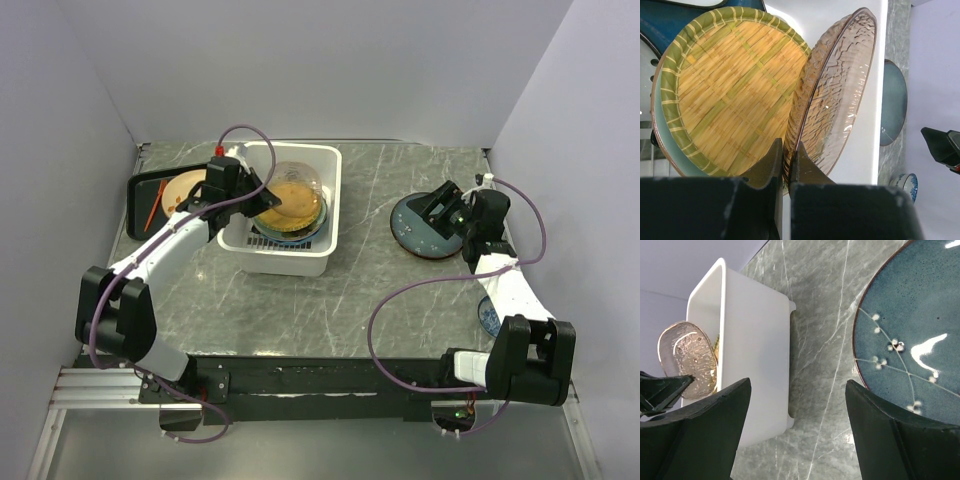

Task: Place the plates into the plastic bin on the countertop
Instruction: Place the plate in the plastic bin.

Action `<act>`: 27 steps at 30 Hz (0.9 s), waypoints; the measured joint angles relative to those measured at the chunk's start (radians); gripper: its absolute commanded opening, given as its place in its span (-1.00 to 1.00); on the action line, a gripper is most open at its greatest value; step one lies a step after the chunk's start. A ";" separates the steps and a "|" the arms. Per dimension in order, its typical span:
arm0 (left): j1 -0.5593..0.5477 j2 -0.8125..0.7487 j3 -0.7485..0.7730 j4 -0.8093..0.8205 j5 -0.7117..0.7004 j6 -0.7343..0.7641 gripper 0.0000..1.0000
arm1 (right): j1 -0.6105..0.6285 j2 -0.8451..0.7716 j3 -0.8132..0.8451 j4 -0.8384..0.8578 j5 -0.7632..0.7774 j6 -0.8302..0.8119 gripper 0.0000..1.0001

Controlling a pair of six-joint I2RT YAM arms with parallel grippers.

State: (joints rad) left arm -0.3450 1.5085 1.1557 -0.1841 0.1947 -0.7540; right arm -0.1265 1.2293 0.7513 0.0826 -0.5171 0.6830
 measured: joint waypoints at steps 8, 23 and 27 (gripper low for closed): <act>0.002 0.034 -0.001 -0.002 0.011 0.001 -0.99 | 0.001 0.002 0.000 0.000 0.000 0.000 0.66; 0.005 0.067 -0.001 -0.019 0.014 0.002 -0.99 | 0.005 0.004 0.000 0.000 0.000 0.000 0.66; 0.007 0.067 -0.001 -0.022 0.014 0.002 -0.99 | 0.005 0.004 0.000 0.000 0.000 0.000 0.65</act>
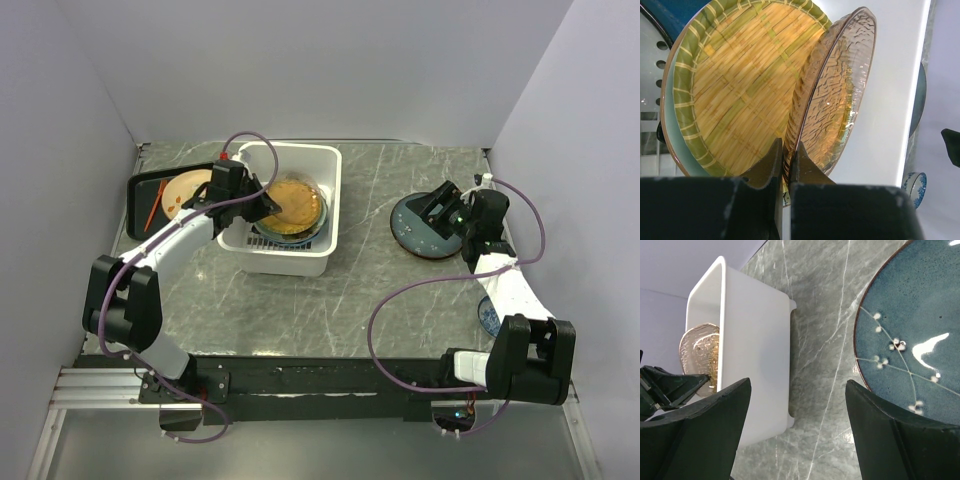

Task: Place the plates into the plastic bin on the countertop
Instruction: Place the plate in the plastic bin.

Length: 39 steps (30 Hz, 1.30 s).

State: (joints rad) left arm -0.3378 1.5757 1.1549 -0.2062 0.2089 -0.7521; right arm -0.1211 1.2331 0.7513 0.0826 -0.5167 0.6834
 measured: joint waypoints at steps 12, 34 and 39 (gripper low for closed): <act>0.003 0.000 0.000 -0.002 0.000 0.009 -0.77 | 0.001 0.000 0.000 0.000 0.000 0.003 0.65; 0.003 -0.089 -0.024 -0.056 -0.059 0.043 0.85 | 0.008 0.001 0.000 0.000 0.000 0.004 0.65; 0.003 -0.175 -0.024 -0.083 -0.111 0.068 0.93 | 0.012 0.001 0.000 0.000 0.000 0.007 0.64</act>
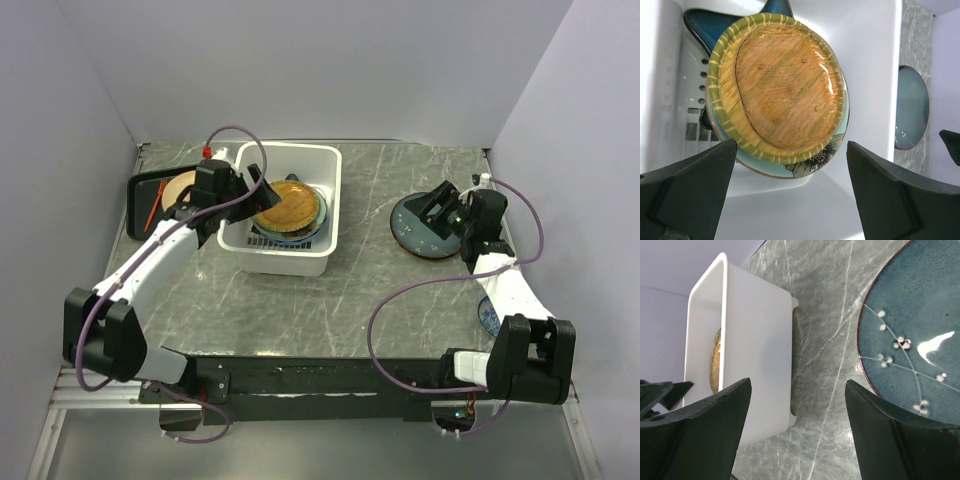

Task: Place the plates into the plastic bin on the countertop
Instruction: Place the plate in the plastic bin, then pick up the plate from the corner of the board.

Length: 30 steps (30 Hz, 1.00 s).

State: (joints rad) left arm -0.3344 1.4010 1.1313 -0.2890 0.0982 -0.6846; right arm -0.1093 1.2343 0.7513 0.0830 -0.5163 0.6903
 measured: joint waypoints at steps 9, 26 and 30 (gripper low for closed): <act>0.000 -0.089 0.000 0.000 -0.002 0.031 0.98 | 0.014 0.011 0.000 0.002 0.003 0.000 0.65; -0.179 0.034 0.161 0.101 0.096 0.068 0.99 | 0.015 0.029 0.007 -0.021 0.031 -0.016 0.65; -0.238 0.083 0.200 0.107 0.096 0.066 0.97 | 0.015 0.029 0.016 -0.032 0.043 -0.020 0.65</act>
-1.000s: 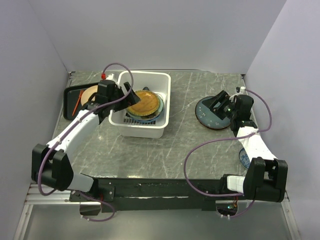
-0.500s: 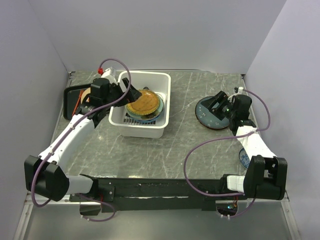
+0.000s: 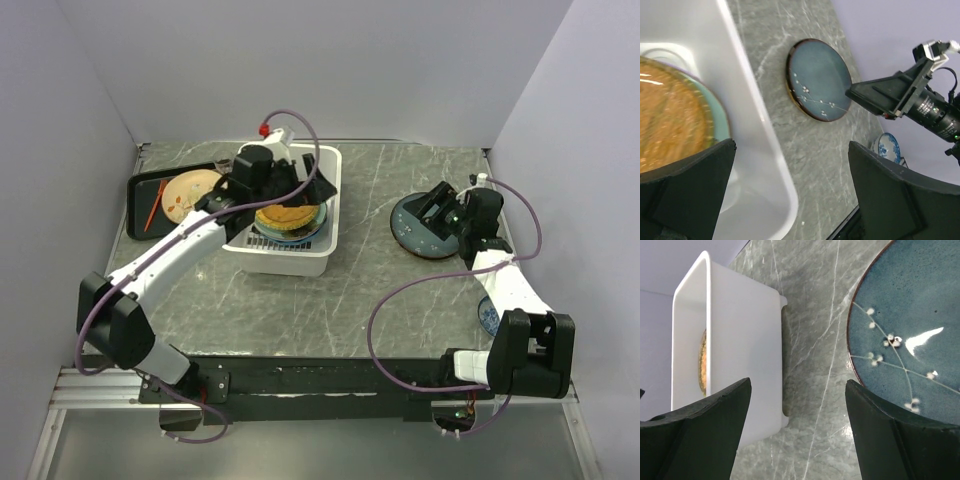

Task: Place the plates into the plastic bin on the countertop
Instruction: Pick up the plate from the corner of the board.

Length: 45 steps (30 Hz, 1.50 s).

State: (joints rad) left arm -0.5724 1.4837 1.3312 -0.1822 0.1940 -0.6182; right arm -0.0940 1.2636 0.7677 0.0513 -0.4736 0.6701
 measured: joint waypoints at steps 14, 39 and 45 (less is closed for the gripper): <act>-0.140 0.189 0.186 -0.014 -0.007 -0.002 0.96 | -0.082 0.046 0.000 -0.026 0.035 -0.008 0.55; -0.202 0.264 0.201 -0.018 0.031 -0.003 0.96 | -0.393 0.072 -0.147 0.008 0.071 0.014 0.30; -0.201 0.264 0.201 -0.010 0.038 -0.003 0.96 | -0.397 0.151 -0.154 0.055 0.032 0.034 0.01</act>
State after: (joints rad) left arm -0.7738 1.7477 1.5318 -0.1917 0.2321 -0.6216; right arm -0.4915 1.4143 0.6140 0.1062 -0.4416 0.7040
